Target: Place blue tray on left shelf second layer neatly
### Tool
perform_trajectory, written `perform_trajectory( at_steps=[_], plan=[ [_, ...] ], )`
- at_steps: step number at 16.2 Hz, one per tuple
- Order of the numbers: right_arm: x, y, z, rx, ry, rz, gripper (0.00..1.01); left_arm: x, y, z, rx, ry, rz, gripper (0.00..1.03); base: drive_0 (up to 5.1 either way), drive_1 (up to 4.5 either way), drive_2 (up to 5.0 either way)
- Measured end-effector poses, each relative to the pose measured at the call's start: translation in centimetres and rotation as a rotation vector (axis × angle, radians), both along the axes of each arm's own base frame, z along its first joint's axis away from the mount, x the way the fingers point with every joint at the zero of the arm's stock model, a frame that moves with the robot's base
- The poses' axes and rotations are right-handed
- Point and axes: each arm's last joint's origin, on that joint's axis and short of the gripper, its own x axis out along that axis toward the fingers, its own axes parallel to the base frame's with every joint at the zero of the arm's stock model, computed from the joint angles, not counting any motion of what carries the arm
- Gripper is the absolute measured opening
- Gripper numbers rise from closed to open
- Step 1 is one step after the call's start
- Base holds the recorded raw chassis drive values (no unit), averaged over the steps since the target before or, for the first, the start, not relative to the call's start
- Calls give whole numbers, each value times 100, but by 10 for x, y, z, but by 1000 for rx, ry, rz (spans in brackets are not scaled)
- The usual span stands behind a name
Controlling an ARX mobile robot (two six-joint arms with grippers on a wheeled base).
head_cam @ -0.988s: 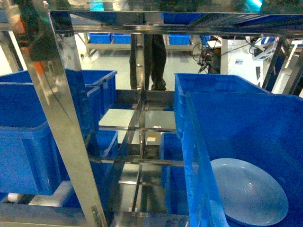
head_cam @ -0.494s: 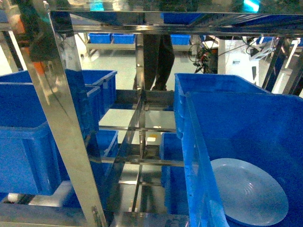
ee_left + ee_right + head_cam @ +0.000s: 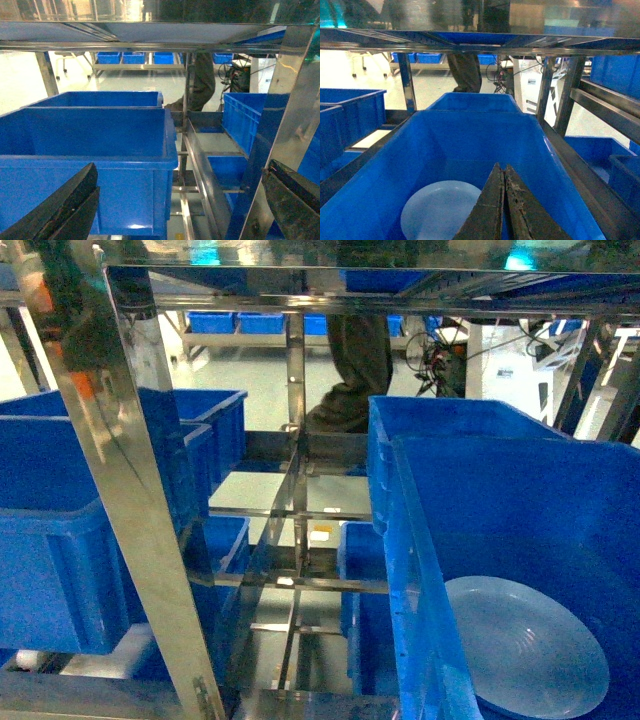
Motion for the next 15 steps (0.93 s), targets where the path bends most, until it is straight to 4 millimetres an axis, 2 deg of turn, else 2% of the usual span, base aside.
perform_trajectory(
  at_steps=[6, 7, 15],
  plan=[
    [0, 0, 0, 0, 0, 0, 2, 0, 0, 0, 0, 0, 0, 98, 0, 0, 0],
    [0, 0, 0, 0, 0, 0, 5, 0, 0, 0, 0, 0, 0, 98, 0, 0, 0],
    [0, 0, 0, 0, 0, 0, 84, 0, 0, 0, 0, 0, 0, 98, 0, 0, 0]
  ],
)
